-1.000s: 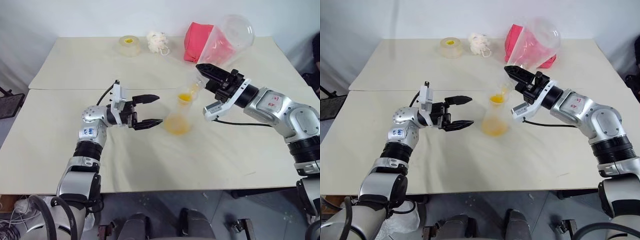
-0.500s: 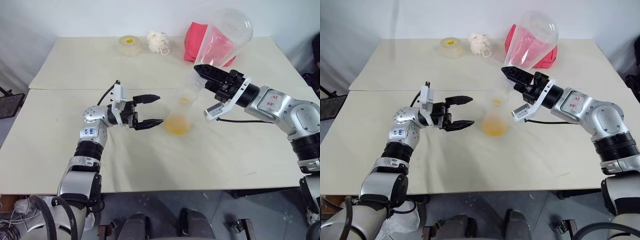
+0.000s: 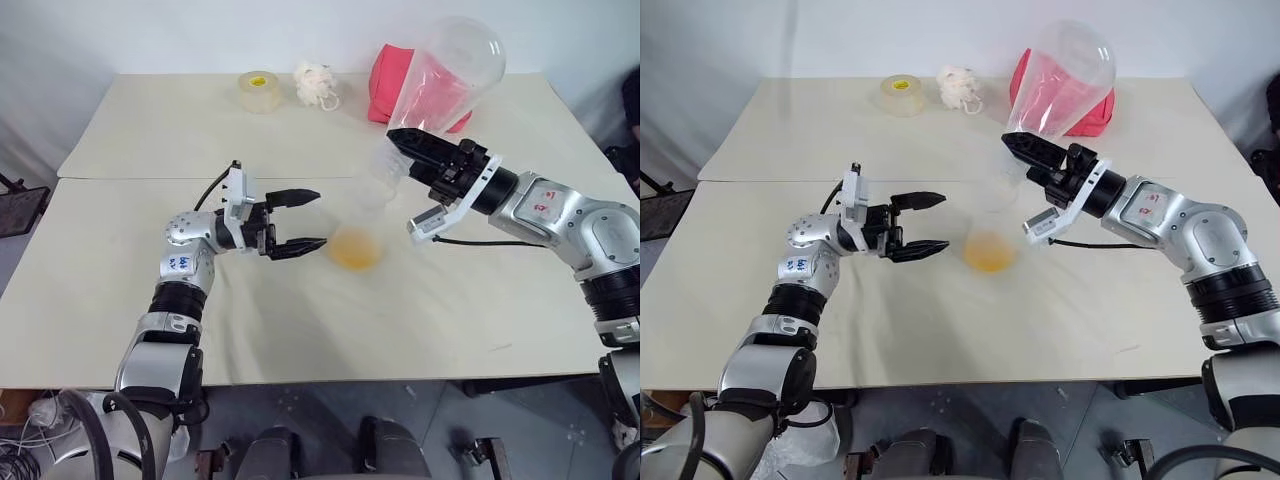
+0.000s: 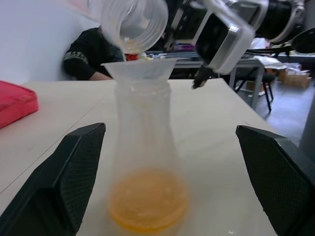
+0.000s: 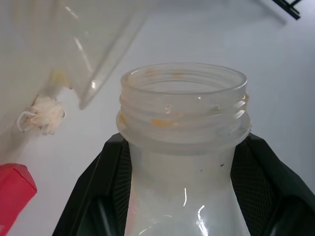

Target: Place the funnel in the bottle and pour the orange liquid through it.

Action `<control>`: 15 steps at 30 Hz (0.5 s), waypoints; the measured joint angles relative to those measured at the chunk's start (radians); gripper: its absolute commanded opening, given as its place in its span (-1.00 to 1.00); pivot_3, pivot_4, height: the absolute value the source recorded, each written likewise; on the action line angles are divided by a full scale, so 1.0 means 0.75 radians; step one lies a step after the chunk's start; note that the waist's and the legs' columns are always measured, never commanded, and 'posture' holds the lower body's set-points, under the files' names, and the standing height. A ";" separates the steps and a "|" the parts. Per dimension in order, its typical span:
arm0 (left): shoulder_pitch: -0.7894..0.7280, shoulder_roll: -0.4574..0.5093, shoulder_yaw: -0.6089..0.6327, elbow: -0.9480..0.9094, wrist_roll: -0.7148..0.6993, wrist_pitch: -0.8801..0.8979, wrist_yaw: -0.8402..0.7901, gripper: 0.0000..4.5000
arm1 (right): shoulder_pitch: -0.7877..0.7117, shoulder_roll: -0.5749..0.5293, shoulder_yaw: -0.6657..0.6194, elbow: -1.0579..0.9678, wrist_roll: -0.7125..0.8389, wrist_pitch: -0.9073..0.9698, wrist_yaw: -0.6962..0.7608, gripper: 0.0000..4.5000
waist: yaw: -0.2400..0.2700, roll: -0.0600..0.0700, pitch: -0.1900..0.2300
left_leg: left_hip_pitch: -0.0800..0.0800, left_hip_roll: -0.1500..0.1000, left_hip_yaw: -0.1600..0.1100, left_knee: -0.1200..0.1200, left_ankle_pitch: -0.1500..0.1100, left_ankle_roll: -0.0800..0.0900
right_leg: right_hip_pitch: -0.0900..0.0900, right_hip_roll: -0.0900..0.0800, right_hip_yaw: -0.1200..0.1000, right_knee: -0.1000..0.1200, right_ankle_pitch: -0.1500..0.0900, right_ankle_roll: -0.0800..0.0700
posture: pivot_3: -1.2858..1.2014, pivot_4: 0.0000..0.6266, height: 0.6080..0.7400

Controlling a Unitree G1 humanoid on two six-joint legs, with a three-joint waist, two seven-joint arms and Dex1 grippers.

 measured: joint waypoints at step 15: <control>0.000 0.011 0.002 0.008 0.055 0.033 0.108 1.00 | 0.393 0.456 -0.675 -0.170 1.304 0.963 0.462 0.07 | 0.006 0.000 0.000 | 0.000 -0.001 -0.003 0.001 0.000 0.000 | 0.001 0.000 -0.002 0.002 0.000 0.000 | 0.03 -0.52 1.00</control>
